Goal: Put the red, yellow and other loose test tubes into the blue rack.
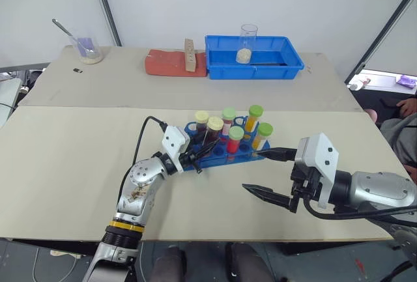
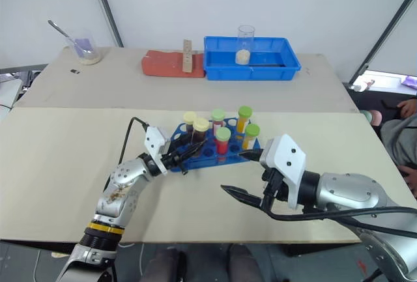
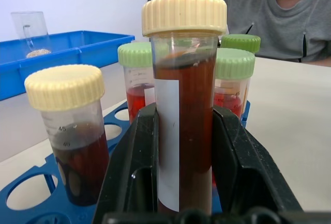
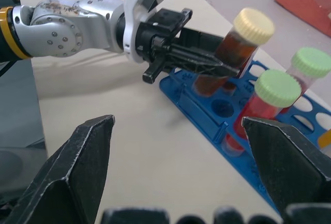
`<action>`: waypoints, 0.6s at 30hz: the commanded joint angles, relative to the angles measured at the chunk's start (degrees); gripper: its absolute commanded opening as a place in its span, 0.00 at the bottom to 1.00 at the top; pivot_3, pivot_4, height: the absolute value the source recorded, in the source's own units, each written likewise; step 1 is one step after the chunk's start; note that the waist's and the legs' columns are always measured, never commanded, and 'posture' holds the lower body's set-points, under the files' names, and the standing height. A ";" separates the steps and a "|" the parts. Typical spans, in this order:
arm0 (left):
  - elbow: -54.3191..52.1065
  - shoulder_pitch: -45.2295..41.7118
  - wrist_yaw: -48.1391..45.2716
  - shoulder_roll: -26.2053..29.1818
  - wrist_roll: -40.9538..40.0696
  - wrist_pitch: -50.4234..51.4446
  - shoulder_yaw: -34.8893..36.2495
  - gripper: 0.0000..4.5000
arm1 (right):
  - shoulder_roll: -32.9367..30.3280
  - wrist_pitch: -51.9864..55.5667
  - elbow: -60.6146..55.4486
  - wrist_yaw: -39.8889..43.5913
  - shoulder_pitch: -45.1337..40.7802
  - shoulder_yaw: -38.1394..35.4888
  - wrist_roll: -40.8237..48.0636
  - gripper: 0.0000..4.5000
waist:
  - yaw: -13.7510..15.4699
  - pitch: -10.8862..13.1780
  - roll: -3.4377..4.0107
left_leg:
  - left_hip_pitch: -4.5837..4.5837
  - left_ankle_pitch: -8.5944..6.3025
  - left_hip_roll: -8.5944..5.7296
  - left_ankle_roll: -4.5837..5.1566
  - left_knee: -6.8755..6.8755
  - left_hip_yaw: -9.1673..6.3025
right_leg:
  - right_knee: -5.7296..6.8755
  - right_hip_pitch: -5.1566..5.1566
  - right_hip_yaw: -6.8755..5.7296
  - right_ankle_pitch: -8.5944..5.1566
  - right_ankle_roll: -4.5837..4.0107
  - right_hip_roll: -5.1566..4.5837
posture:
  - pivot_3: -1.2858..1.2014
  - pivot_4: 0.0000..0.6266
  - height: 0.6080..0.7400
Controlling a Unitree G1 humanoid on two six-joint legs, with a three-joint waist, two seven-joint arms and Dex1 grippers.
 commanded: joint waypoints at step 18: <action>-17.10 6.36 -10.66 28.21 -4.61 17.34 7.58 0.99 | -3.70 -6.53 6.48 6.33 1.14 -3.34 -7.10 0.98 | -0.18 0.02 -0.03 | -0.36 0.00 0.10 -0.01 -0.17 0.10 | -0.12 -0.59 -0.05 -0.02 -0.08 -0.07 | 0.52 0.24 1.00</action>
